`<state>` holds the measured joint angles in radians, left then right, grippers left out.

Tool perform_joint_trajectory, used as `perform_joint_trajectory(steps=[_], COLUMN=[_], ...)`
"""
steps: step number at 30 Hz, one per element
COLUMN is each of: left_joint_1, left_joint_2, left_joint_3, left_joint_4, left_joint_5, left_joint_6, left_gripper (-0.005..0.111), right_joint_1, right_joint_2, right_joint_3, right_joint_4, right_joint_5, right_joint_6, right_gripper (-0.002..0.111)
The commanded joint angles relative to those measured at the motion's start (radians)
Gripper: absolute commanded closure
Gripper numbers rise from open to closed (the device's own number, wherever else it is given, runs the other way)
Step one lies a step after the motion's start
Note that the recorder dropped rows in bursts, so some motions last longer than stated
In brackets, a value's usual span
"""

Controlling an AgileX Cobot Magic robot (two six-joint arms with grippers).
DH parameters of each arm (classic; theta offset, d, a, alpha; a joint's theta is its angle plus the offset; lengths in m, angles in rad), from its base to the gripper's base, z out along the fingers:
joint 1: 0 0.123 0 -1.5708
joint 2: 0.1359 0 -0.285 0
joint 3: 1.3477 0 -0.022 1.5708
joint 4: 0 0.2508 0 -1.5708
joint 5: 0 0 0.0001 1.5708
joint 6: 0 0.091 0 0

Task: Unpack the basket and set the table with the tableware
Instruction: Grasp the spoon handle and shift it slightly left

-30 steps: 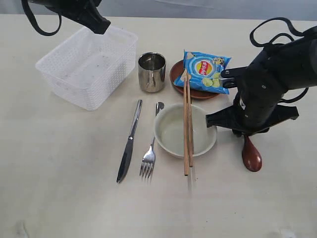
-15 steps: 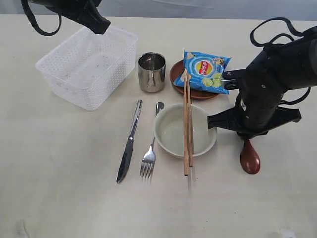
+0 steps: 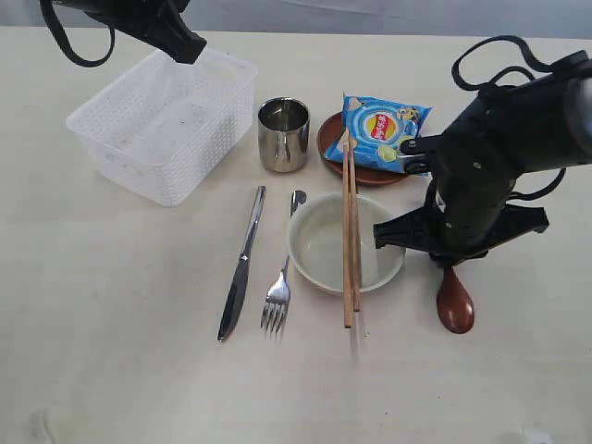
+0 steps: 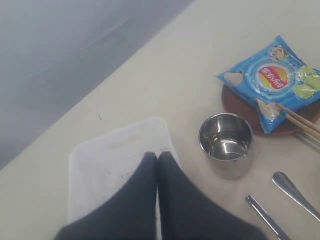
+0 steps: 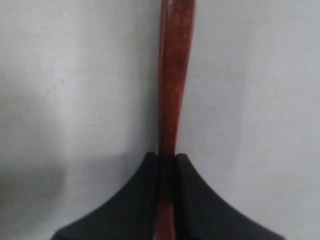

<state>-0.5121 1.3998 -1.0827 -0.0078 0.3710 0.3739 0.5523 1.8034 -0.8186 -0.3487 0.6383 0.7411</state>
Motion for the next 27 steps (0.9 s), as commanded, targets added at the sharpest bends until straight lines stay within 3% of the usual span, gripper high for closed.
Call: perform_joint_trajectory(steps=[1,10,27], left_joint_1=[0.002,0.002,0.002], left_joint_2=[-0.005,-0.005,-0.005], left_joint_3=[0.006,0.006,0.006], left_joint_4=[0.001,0.001,0.001], left_joint_5=[-0.008,-0.008,-0.008], left_joint_6=[-0.003,-0.003,-0.003], left_gripper=[0.107,0.107,0.107], right_joint_1=[0.008,0.008,0.008], right_joint_2=[0.003,0.003,0.003], right_joint_3=[0.003,0.003,0.003], right_joint_4=[0.069,0.174,0.165], right_joint_5=[0.000,0.000,0.000], right_joint_6=[-0.009,-0.093,-0.103], right_gripper=[0.109,0.109,0.109])
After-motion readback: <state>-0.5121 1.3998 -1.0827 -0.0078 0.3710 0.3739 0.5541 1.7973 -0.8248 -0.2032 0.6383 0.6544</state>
